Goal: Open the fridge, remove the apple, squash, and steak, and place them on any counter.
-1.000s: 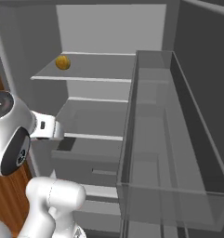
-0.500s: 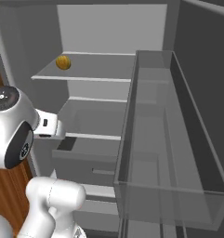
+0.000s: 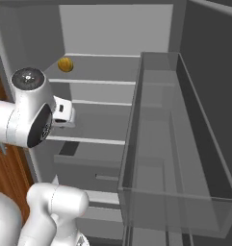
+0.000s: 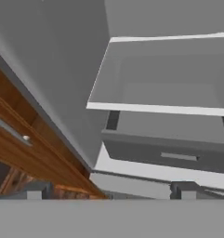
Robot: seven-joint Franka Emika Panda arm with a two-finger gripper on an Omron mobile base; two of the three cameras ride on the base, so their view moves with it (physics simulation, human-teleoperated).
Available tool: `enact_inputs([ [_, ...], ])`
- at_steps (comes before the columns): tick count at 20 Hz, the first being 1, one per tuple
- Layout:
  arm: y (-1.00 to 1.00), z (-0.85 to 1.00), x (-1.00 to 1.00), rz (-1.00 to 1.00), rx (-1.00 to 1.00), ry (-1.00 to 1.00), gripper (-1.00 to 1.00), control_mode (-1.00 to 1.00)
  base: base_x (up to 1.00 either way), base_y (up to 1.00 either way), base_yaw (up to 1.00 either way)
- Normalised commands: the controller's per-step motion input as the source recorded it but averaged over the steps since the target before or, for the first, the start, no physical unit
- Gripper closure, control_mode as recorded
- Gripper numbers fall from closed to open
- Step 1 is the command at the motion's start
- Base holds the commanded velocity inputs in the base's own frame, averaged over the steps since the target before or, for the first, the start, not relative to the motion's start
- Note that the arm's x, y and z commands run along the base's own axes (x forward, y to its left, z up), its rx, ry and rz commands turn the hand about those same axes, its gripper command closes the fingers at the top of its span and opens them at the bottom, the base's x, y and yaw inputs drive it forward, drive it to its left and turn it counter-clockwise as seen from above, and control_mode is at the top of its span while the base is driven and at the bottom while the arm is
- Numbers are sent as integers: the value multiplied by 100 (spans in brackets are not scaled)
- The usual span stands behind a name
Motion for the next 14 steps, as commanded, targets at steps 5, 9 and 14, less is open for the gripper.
enact_inputs([
  [5, 4, 49, 35, 2, 7, -11, -100, -100, 0, 0, 0],
  [9, 7, 55, 19, 0, 1, -11, -100, -100, 0, 0, 0],
  [14, 6, 48, 13, 0, 0, -15, -100, -100, 0, 0, 0],
])
